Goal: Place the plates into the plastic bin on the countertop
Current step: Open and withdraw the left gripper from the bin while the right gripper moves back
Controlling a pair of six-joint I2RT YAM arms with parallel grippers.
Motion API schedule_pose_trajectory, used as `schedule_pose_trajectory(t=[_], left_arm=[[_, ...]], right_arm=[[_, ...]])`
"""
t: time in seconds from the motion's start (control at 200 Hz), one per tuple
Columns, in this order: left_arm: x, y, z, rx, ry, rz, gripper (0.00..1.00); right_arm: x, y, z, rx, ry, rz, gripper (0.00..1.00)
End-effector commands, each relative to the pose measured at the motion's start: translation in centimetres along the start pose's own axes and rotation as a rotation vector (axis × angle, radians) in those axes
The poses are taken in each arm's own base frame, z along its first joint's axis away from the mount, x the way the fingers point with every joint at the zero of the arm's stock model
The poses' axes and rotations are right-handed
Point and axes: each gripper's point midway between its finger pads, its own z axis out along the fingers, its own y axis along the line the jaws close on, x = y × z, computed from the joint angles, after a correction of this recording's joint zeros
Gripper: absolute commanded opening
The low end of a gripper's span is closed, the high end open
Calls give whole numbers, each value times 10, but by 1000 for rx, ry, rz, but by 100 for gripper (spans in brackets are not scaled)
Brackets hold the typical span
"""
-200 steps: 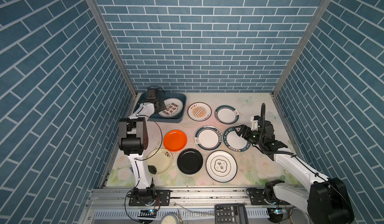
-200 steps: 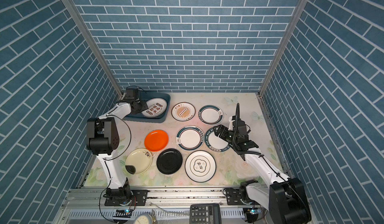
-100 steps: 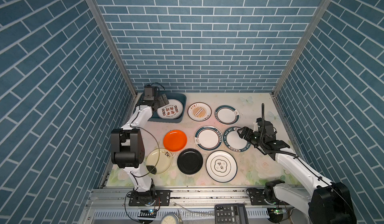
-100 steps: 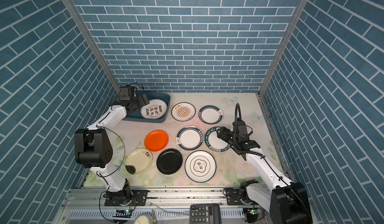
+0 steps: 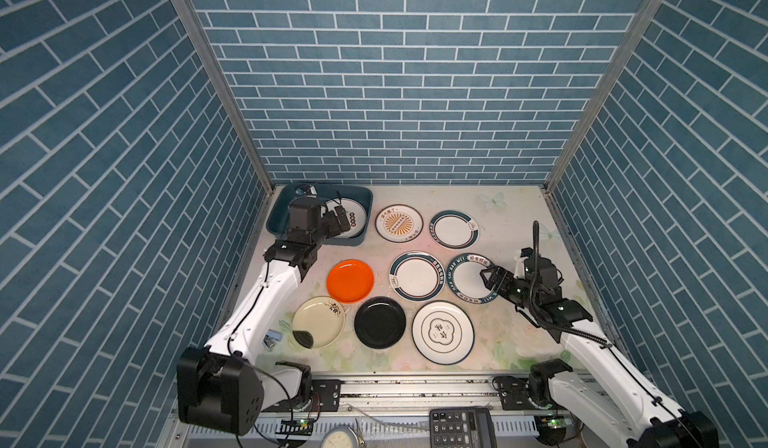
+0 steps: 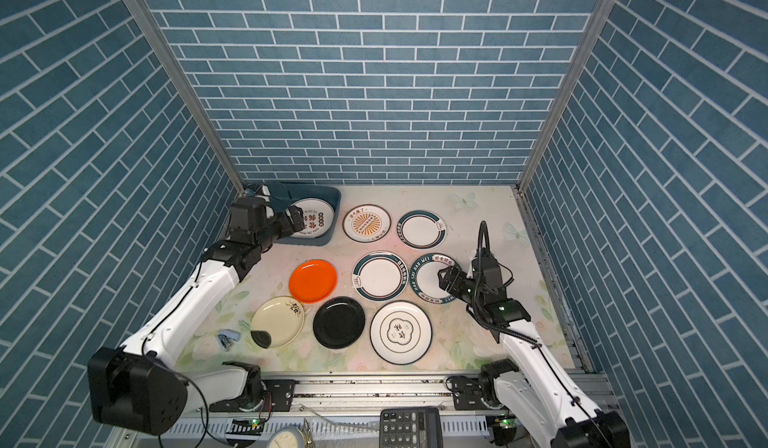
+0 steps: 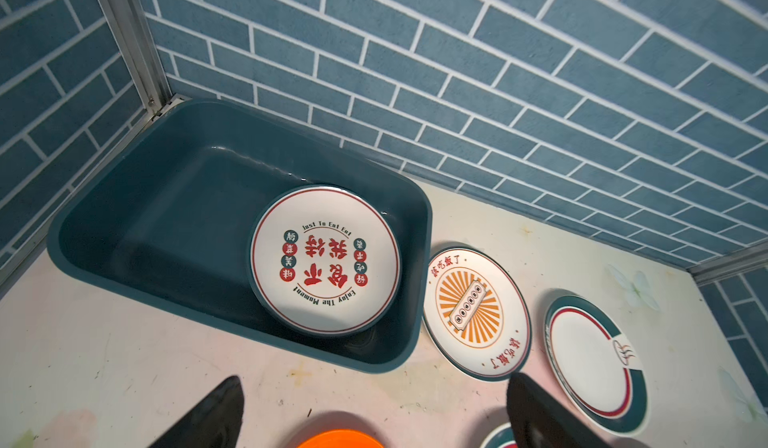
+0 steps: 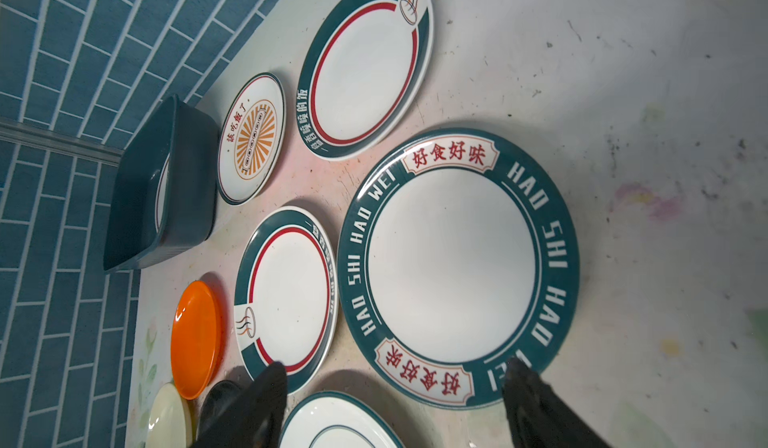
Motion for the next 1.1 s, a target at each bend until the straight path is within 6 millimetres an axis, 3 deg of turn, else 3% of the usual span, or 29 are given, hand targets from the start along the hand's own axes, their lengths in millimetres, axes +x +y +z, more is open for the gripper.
schedule_pose_trajectory(t=[0.0, 0.135, 0.305, 0.495, 0.765, 1.09], left_arm=[[18, -4, -16, 24, 33, -6, 100], [29, -17, -32, 95, 46, -12, 99], [48, -33, -44, 163, 84, 5, 100], [66, -55, -57, 261, 123, -1, 100], [80, -86, -72, 455, 130, -11, 100], [85, -112, -73, 583, 128, 59, 100]], right_arm=[[12, -4, -5, -6, 21, 2, 82], [20, -1, -8, -48, 44, -11, 82], [9, 12, -8, -82, 42, -74, 82], [-22, 26, 12, -90, 56, -78, 81], [-74, 19, 51, -92, 55, 0, 81], [-128, 12, 75, -92, 18, -23, 80]])
